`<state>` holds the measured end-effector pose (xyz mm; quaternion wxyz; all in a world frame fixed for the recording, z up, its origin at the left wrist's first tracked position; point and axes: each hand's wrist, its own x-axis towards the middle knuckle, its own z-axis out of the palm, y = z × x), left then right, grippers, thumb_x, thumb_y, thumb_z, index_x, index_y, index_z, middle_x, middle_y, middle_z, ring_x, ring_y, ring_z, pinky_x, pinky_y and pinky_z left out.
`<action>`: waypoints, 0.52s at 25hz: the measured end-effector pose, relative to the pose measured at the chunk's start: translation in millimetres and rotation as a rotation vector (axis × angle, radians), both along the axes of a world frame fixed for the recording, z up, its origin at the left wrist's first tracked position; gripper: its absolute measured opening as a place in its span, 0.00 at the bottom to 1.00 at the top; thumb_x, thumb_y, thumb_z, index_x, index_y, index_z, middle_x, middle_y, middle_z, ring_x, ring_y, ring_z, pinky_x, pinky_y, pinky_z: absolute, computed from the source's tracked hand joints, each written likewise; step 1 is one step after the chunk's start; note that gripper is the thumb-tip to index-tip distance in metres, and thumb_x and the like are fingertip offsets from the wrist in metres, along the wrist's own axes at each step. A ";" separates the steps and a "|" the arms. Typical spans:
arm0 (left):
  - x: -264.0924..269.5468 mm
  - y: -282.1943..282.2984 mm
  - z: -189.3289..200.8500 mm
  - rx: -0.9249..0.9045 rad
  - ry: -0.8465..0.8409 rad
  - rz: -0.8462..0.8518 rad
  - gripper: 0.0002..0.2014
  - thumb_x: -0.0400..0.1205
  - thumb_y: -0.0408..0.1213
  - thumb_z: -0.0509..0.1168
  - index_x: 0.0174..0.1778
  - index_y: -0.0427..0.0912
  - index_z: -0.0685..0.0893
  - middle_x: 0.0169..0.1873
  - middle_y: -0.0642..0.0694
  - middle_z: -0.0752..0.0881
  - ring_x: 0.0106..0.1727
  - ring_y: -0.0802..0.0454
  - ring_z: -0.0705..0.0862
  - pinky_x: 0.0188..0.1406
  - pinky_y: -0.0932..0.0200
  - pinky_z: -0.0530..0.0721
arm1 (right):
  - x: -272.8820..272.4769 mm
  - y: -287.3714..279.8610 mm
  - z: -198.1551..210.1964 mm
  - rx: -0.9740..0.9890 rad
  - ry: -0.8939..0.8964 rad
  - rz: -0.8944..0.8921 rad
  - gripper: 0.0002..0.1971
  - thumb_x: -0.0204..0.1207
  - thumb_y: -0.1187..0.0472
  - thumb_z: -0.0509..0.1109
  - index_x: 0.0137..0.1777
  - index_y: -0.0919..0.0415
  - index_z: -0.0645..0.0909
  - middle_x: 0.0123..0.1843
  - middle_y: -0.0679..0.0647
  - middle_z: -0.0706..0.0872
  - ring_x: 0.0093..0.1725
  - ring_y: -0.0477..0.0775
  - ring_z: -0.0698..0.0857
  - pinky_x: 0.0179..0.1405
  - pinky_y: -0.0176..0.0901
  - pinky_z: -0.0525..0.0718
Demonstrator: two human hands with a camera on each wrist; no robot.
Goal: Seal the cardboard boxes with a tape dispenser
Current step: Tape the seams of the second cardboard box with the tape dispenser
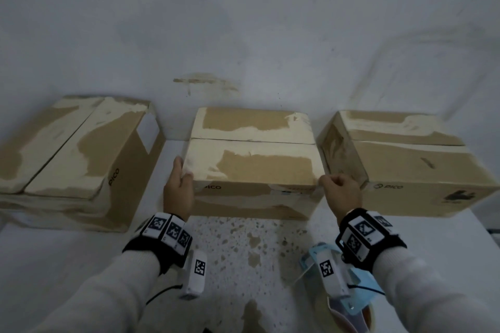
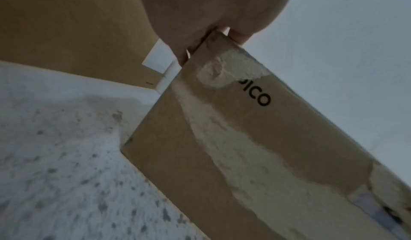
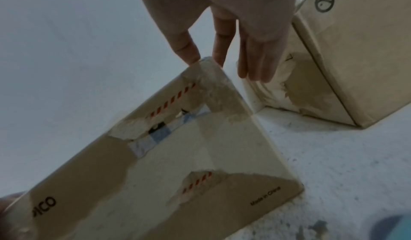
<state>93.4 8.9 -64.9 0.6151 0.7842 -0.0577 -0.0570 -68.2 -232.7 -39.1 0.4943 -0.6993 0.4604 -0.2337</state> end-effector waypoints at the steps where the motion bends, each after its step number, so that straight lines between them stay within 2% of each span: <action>1: 3.1 0.2 0.9 -0.019 0.016 -0.021 0.24 0.88 0.31 0.50 0.82 0.40 0.58 0.80 0.47 0.63 0.77 0.55 0.65 0.69 0.65 0.63 | 2.7 0.9 -1.9 0.024 -0.022 0.048 0.15 0.79 0.63 0.63 0.64 0.64 0.78 0.55 0.56 0.83 0.61 0.61 0.79 0.56 0.47 0.75; 2: 5.0 -0.6 2.0 -0.031 0.031 -0.030 0.24 0.88 0.30 0.49 0.82 0.41 0.58 0.80 0.47 0.64 0.75 0.55 0.68 0.66 0.66 0.64 | 5.3 4.0 -2.9 0.030 -0.049 0.108 0.20 0.81 0.65 0.59 0.73 0.65 0.70 0.65 0.57 0.79 0.69 0.58 0.75 0.65 0.48 0.73; 3: 4.1 -1.6 3.1 -0.033 0.035 -0.026 0.24 0.87 0.30 0.49 0.81 0.40 0.59 0.77 0.48 0.68 0.70 0.56 0.73 0.62 0.67 0.68 | 6.7 6.5 -6.5 0.021 -0.069 0.158 0.22 0.83 0.66 0.55 0.78 0.65 0.64 0.71 0.55 0.74 0.73 0.55 0.71 0.72 0.46 0.68; 4: 2.3 -1.6 3.4 -0.026 0.027 -0.017 0.23 0.87 0.30 0.50 0.81 0.40 0.62 0.71 0.49 0.73 0.60 0.59 0.77 0.55 0.69 0.72 | 7.0 8.2 -9.4 0.012 -0.092 0.190 0.23 0.84 0.66 0.53 0.79 0.64 0.62 0.74 0.53 0.71 0.75 0.53 0.69 0.76 0.45 0.64; 5: 0.3 0.0 3.1 -0.021 0.013 -0.005 0.23 0.87 0.30 0.51 0.80 0.39 0.64 0.67 0.50 0.75 0.53 0.62 0.78 0.50 0.72 0.74 | 6.4 8.0 -13.3 0.021 -0.108 0.194 0.23 0.85 0.64 0.54 0.79 0.63 0.63 0.76 0.54 0.71 0.76 0.53 0.68 0.78 0.49 0.64; 6: 0.5 2.9 1.0 -0.017 -0.007 0.009 0.22 0.86 0.31 0.53 0.78 0.38 0.68 0.65 0.51 0.76 0.53 0.62 0.80 0.51 0.73 0.76 | 4.8 5.8 -15.3 0.023 -0.111 0.183 0.22 0.84 0.61 0.57 0.78 0.63 0.67 0.74 0.55 0.74 0.75 0.55 0.71 0.76 0.52 0.68; 8: 9.2 9.9 -1.2 0.005 -0.058 0.024 0.18 0.84 0.33 0.59 0.71 0.35 0.76 0.65 0.44 0.81 0.63 0.47 0.81 0.62 0.59 0.79 | 3.0 -2.3 -12.9 -0.031 -0.076 0.132 0.17 0.81 0.57 0.63 0.67 0.64 0.78 0.60 0.57 0.83 0.66 0.60 0.79 0.63 0.49 0.76; 9: 16.5 11.4 0.7 0.028 -0.075 0.031 0.16 0.83 0.34 0.61 0.67 0.35 0.79 0.61 0.40 0.83 0.64 0.42 0.81 0.60 0.54 0.79 | 4.7 -7.4 -11.0 -0.053 -0.049 0.119 0.15 0.79 0.56 0.66 0.61 0.64 0.80 0.54 0.56 0.84 0.61 0.61 0.81 0.56 0.47 0.77; 11: 33.0 8.7 9.9 0.102 -0.082 -0.006 0.17 0.84 0.39 0.61 0.68 0.38 0.77 0.62 0.39 0.82 0.63 0.43 0.79 0.59 0.54 0.75 | 12.9 -14.5 -2.4 -0.044 0.005 0.147 0.15 0.76 0.57 0.68 0.60 0.64 0.77 0.55 0.57 0.83 0.59 0.62 0.81 0.54 0.48 0.77; 13: 45.2 2.4 20.0 0.226 -0.143 -0.221 0.25 0.85 0.45 0.56 0.78 0.42 0.66 0.75 0.44 0.71 0.74 0.49 0.70 0.70 0.56 0.67 | 25.5 -14.3 4.8 -0.029 0.013 0.241 0.21 0.78 0.62 0.63 0.70 0.63 0.70 0.64 0.55 0.78 0.64 0.57 0.76 0.62 0.47 0.73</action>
